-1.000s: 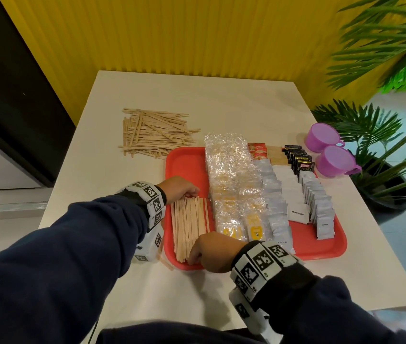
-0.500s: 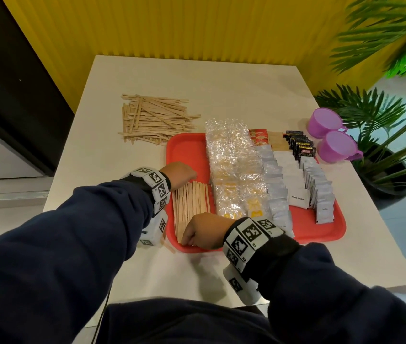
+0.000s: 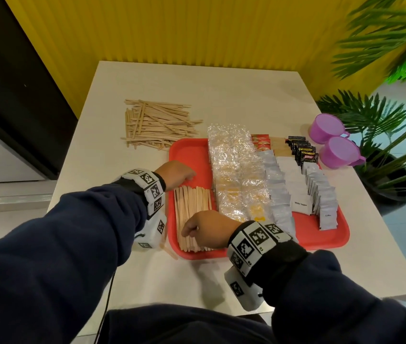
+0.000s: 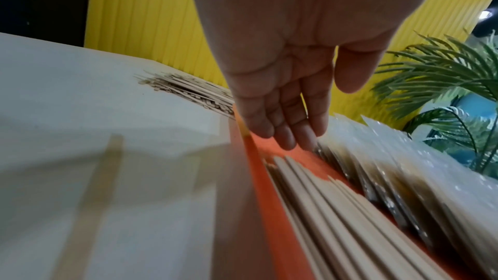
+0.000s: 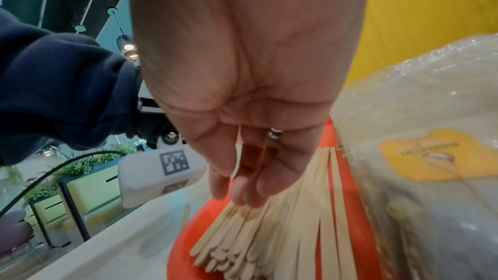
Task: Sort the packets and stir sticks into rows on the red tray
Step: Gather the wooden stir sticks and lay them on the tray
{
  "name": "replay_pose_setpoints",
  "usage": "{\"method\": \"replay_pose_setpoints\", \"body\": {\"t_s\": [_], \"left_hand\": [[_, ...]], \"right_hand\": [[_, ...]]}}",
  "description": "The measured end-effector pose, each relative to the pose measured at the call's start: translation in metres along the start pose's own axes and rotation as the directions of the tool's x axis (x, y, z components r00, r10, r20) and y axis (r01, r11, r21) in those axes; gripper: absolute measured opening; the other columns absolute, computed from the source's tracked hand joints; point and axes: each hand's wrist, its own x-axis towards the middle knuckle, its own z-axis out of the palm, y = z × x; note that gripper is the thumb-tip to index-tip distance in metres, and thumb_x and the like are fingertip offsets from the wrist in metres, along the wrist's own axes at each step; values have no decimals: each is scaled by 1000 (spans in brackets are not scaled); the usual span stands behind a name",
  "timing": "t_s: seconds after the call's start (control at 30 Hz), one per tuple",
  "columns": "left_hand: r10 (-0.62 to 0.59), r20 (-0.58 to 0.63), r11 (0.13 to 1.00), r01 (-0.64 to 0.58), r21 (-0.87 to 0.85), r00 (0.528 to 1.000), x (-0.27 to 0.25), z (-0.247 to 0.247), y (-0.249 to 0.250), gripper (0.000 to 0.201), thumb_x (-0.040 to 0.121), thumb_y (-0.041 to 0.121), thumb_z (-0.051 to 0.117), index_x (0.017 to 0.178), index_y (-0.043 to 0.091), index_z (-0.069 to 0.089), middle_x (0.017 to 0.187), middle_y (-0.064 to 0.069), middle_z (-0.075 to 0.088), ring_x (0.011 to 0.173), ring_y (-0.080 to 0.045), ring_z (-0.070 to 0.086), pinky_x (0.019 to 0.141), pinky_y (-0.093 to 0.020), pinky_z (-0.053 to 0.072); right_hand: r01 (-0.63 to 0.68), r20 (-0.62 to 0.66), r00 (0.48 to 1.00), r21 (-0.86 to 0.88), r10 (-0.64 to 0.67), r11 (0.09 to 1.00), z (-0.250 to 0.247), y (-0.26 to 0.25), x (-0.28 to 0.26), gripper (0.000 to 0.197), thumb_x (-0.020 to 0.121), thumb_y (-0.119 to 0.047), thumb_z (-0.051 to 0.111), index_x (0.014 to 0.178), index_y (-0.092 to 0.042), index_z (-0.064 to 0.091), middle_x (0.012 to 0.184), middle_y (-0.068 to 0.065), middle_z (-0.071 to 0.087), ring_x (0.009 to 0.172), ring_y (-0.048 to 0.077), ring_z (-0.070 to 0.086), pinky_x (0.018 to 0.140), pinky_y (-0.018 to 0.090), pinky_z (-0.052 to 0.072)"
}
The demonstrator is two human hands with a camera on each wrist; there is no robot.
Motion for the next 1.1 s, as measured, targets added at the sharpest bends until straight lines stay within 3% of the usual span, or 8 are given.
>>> {"method": "replay_pose_setpoints", "body": {"t_s": [0.13,0.2,0.3,0.47,0.6,0.7,0.83,1.1], "left_hand": [[21,-133,994,-35,-100,991,-10,-21,-9,25,91,10,50,107,0,66,102,-9,63,91,-18,54,80,-29,44],[22,-181,999,-26,-21,983,-16,-32,-23,18,88,10,53,92,0,67,98,-11,65,89,-21,57,84,-34,46],[-107,-165,980,132,150,981,-29,-42,-46,10,80,2,60,74,11,60,98,-10,65,95,-25,59,85,-35,48],[-270,-77,910,281,305,960,-52,-45,-70,35,75,-4,65,105,12,57,105,-7,54,104,-27,54,82,-30,45],[-312,-68,888,316,335,948,-61,-43,-82,39,74,4,72,107,13,52,120,-8,54,109,-26,53,89,-31,44],[-329,-67,839,324,437,942,-64,-35,-86,45,75,22,76,112,11,53,118,-5,56,109,-23,55,89,-30,44],[-337,-141,827,364,428,931,-60,-40,-92,40,73,34,77,98,16,50,111,-2,59,99,-20,55,84,-28,43],[-351,-270,887,411,211,897,-45,-52,-103,36,79,32,71,104,12,55,106,-3,58,101,-22,55,87,-30,42]], "right_hand": [[-27,7,1000,-64,28,998,3,2,7,40,89,0,41,121,-14,61,131,2,55,121,20,50,102,32,41],[-13,-59,998,-23,12,1000,-2,-3,11,37,88,-1,41,116,-12,64,125,4,59,115,21,53,98,31,43],[35,-199,979,-24,-39,999,-15,-21,19,31,87,-8,48,114,-10,64,115,9,60,106,25,56,85,27,43],[-138,-199,978,-398,62,907,-2,-57,43,47,86,-38,56,125,-13,51,126,9,46,117,31,44,95,41,37],[-212,-165,976,-539,144,815,14,-76,61,52,84,-39,60,128,-14,49,134,10,39,128,31,33,104,47,27],[-249,-166,968,-533,189,809,16,-81,72,50,87,-37,59,129,-13,49,135,11,40,128,30,33,103,46,27],[-304,-202,951,-472,234,828,9,-84,80,48,90,-33,57,132,-12,46,137,12,40,131,30,32,107,48,23],[-378,-215,920,-275,327,884,-8,-95,104,30,92,-19,49,121,-14,54,128,8,54,127,28,40,109,48,21]]}}
